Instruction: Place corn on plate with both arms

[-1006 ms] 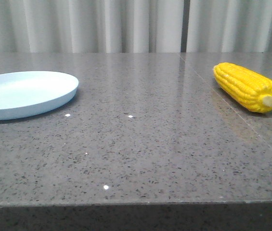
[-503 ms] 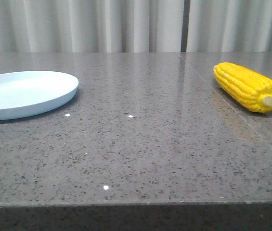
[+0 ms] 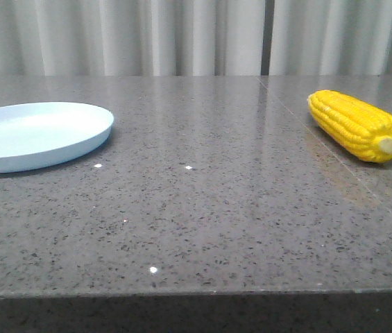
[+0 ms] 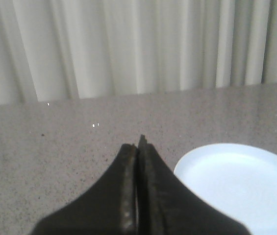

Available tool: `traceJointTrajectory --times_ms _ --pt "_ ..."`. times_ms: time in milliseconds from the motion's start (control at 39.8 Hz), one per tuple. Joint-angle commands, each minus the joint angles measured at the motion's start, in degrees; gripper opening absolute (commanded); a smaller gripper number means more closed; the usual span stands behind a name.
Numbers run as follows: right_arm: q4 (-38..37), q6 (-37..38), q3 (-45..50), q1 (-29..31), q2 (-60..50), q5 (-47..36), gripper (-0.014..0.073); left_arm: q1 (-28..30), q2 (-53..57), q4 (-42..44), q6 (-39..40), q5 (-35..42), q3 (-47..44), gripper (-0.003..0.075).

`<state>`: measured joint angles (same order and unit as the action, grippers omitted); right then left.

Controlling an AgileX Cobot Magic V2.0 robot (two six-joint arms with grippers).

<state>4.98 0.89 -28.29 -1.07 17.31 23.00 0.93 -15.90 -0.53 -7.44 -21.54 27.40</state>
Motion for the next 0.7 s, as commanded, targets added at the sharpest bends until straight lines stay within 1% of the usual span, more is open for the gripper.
traceJointTrajectory --times_ms 0,75,126,151,201,226,251,277,302,327,352,377,402,427,453,553,679 --pt "0.02 -0.54 -2.70 0.15 4.22 -3.88 -0.0062 -0.35 -2.92 -0.24 0.00 3.78 2.45 -0.0020" --pt "0.02 -0.54 -2.70 0.15 4.95 -3.96 -0.0055 -0.35 -3.18 -0.24 0.00 4.18 2.45 -0.0018" --pt "0.02 -0.54 -2.70 0.15 4.95 -3.90 -0.0024 -0.35 -3.18 -0.24 0.00 4.28 2.45 -0.0001" --pt "0.02 -0.54 -2.70 0.15 4.95 -3.98 0.0007 -0.35 -3.18 -0.24 0.00 4.28 2.45 0.0016" --pt "0.02 -0.54 -2.70 0.15 4.95 -3.98 0.0103 -0.35 -3.18 -0.24 0.00 4.18 2.45 0.0093" --pt "0.02 -0.54 -2.70 0.15 4.95 -3.98 0.0151 -0.35 -3.18 -0.24 0.00 4.18 2.45 0.0149" --pt "0.02 -0.54 -2.70 0.15 4.95 -3.91 0.0224 -0.35 -3.18 -0.24 0.00 4.30 2.45 0.0198" --pt "0.02 -0.54 -2.70 0.15 4.95 -3.85 0.0303 -0.35 -3.18 -0.24 0.00 4.30 2.45 0.0291" --pt "0.02 -0.54 -2.70 0.15 4.95 -3.86 0.0383 -0.35 -3.18 -0.24 0.00 4.30 2.45 0.0348" --pt "0.02 -0.54 -2.70 0.15 4.95 -3.86 0.0439 -0.35 -3.18 -0.24 0.00 4.30 2.45 0.0422" --pt "0.02 -0.54 -2.70 0.15 4.95 -3.86 0.0506 -0.35 -3.18 -0.24 0.00 4.30 2.45 0.0472" --pt "0.02 -0.54 -2.70 0.15 4.95 -3.84 0.0549 -0.35 -3.18 -0.24 0.00 4.30 2.45 0.0531" --pt "0.02 -0.54 -2.70 0.15 4.95 -3.73 0.0609 -0.35 -3.18 -0.24 0.00 4.30 2.45 0.0575" --pt "0.02 -0.54 -2.70 0.15 4.95 -3.77 0.0638 -0.35 -3.18 -0.24 0.00 4.30 2.45 0.0604" --pt "0.02 -0.54 -2.70 0.15 4.95 -3.77 0.0665 -0.35 -3.18 -0.24 0.00 4.30 2.45 0.0617" --pt "0.02 -0.54 -2.70 0.15 4.95 -3.77 0.0647 -0.35 -3.18 -0.24 0.00 4.30 2.45 0.0619" --pt "0.02 -0.54 -2.70 0.15 4.95 -3.72 0.0647 -0.35 -3.45 -1.05 0.00 5.26 2.34 0.0619"
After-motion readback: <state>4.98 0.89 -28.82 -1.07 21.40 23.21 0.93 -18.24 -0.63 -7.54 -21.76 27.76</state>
